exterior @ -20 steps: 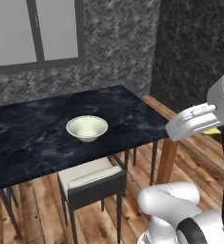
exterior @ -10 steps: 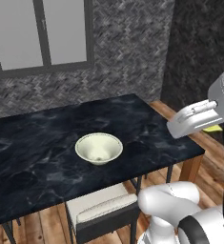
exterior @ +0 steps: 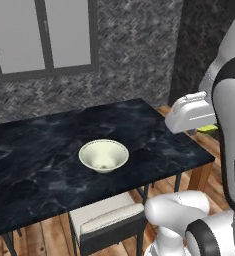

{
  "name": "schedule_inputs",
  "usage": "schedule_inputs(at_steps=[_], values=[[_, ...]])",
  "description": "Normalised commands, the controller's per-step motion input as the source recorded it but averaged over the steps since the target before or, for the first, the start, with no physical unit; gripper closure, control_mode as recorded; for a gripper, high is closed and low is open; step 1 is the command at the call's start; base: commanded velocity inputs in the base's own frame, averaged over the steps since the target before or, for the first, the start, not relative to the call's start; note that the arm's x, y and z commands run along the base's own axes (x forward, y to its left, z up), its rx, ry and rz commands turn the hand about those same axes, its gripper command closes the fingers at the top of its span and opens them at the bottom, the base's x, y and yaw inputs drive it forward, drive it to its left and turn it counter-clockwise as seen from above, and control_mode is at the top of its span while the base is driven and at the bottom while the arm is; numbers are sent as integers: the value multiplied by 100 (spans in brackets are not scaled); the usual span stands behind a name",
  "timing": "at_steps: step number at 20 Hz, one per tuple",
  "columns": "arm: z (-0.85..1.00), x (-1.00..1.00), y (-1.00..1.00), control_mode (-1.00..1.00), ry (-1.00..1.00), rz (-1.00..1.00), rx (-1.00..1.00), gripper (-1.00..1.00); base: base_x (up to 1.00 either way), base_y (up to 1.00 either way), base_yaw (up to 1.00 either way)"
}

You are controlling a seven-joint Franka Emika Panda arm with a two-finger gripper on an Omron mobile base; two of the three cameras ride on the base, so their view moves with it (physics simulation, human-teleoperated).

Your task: There is a bowl on the dining counter. Grab a lemon wedge from the fridge and place it in the bowl. Then get the liquor bottle and glass cup from the cabinet and place them next to the bowl.

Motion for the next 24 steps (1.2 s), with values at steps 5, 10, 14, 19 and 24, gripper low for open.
schedule_inputs(at_steps=[5,10,14,19,24], values=[[-80,98,3,-100,37,9,7,100,0,0,0],[-81,92,22,-100,24,5,1,100,0,0,0],[-60,78,41,-100,13,0,0,100,0,0,0],[-36,64,33,-100,4,0,0,100,0,0,0],[-31,58,19,-100,3,0,0,100,0,0,0]])
